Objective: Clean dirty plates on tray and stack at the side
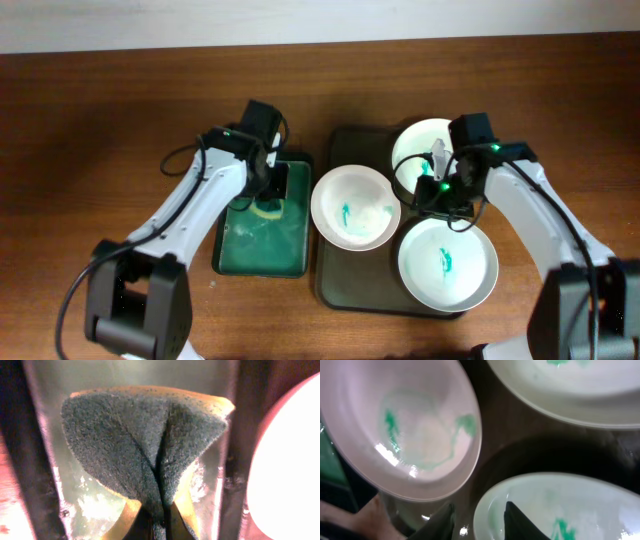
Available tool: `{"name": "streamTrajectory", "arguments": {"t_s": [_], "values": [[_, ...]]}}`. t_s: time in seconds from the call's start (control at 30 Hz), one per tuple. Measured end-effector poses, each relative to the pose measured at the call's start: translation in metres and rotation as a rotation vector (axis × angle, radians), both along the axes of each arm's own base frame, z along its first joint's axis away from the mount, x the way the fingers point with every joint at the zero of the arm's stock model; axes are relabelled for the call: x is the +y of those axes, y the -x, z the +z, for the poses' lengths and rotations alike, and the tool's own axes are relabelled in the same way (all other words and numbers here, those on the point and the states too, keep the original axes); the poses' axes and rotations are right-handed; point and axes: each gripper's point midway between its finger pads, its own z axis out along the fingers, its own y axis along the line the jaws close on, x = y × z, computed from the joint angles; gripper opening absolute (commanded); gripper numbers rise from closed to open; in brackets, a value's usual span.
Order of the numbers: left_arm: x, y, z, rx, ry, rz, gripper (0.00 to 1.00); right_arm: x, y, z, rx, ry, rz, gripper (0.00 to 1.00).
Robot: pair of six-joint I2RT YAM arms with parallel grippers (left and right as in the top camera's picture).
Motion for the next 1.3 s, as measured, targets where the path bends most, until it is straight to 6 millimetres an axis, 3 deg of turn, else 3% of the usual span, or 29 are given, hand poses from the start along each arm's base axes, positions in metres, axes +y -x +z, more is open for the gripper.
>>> {"name": "streamTrajectory", "arguments": {"t_s": [0.1, 0.2, 0.23, 0.27, 0.33, 0.47, 0.5, 0.7, 0.8, 0.97, 1.03, 1.3], "values": [[-0.013, -0.007, 0.026, -0.045, 0.079, -0.013, 0.0, 0.008, -0.008, -0.028, 0.035, 0.003, 0.023, 0.32], [-0.022, -0.002, 0.027, -0.025, 0.126, -0.026, 0.0, 0.019, -0.023, -0.049, 0.007, 0.001, 0.05, 0.26], [-0.023, -0.003, 0.028, -0.027, 0.135, -0.028, 0.0, 0.02, -0.025, -0.054, 0.009, 0.002, 0.05, 0.23], [-0.024, -0.004, 0.028, -0.031, 0.14, -0.029, 0.0, 0.02, -0.03, -0.059, 0.001, 0.003, 0.047, 0.08], [-0.029, -0.007, 0.03, -0.041, 0.165, -0.035, 0.0, 0.021, -0.034, -0.068, 0.001, 0.005, 0.044, 0.04], [-0.037, -0.01, 0.033, -0.058, 0.195, -0.047, 0.0, 0.009, -0.033, -0.07, 0.024, 0.079, -0.016, 0.04], [-0.041, -0.011, 0.033, -0.066, 0.2, -0.057, 0.0, -0.002, -0.03, -0.068, 0.032, 0.141, -0.055, 0.04], [-0.103, -0.005, 0.041, -0.136, 0.273, -0.183, 0.0, -0.006, -0.031, -0.057, -0.001, 0.212, -0.078, 0.04], [-0.125, -0.005, 0.022, -0.098, 0.31, -0.182, 0.0, -0.004, -0.031, -0.057, -0.002, 0.216, -0.073, 0.04], [-0.168, 0.003, -0.049, 0.044, 0.385, -0.211, 0.0, -0.004, -0.03, -0.057, -0.001, 0.216, -0.075, 0.04], [-0.186, 0.009, -0.067, 0.069, 0.412, -0.223, 0.0, -0.006, -0.03, -0.058, 0.0, 0.229, -0.076, 0.04], [-0.223, 0.022, -0.064, 0.101, 0.529, -0.287, 0.0, -0.015, -0.029, -0.059, -0.001, 0.275, -0.083, 0.04]]}}
